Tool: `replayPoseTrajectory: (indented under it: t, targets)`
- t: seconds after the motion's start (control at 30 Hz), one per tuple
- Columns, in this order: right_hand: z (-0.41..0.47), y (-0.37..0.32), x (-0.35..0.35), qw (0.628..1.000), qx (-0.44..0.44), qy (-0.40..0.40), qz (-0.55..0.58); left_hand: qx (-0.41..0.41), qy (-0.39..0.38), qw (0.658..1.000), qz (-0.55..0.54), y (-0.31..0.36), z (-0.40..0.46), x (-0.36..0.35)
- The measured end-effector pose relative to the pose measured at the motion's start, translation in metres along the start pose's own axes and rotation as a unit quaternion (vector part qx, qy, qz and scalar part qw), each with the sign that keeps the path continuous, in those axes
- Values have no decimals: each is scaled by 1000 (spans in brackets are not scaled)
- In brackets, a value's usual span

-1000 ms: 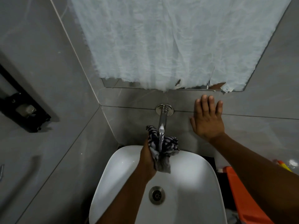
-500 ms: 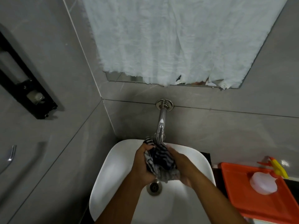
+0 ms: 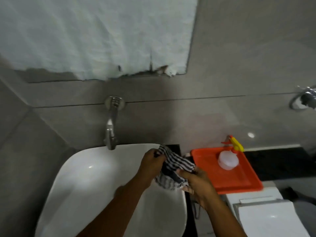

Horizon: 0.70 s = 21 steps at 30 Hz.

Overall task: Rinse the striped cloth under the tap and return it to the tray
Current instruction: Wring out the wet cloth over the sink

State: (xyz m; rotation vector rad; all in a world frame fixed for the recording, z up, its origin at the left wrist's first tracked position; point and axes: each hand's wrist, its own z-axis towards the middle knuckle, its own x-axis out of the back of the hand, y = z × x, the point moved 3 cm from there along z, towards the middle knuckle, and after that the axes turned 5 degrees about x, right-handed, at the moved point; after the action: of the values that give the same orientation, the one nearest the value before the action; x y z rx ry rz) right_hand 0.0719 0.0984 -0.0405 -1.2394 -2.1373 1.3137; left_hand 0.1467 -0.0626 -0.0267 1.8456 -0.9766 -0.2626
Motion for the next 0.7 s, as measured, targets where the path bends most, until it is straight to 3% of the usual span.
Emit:
replayPoseTrajectory:
  t: [0.07,0.17,0.3,0.4,0.5,0.6,0.7]
  targets:
    - [7,9,42,995,-8,73,66,-89,-49,987,128,23,17,-51]
    - [27,25,97,979,-27,155,133,-163,-112,935,294,43,46,-128]
    - [66,51,144,965,-100,197,143,-154,-133,873,443,26,99,-212]
    - [98,72,161,966,-150,182,104,-133,-148,845,497,2,130,-248]
    - [121,86,169,968,-192,141,80,-113,-156,841,505,-17,155,-268]
    - [134,90,173,977,-174,122,-30,-123,-185,821,526,-34,160,-271]
    - [131,86,173,973,-143,140,-113,-132,-203,826,509,-42,147,-265]
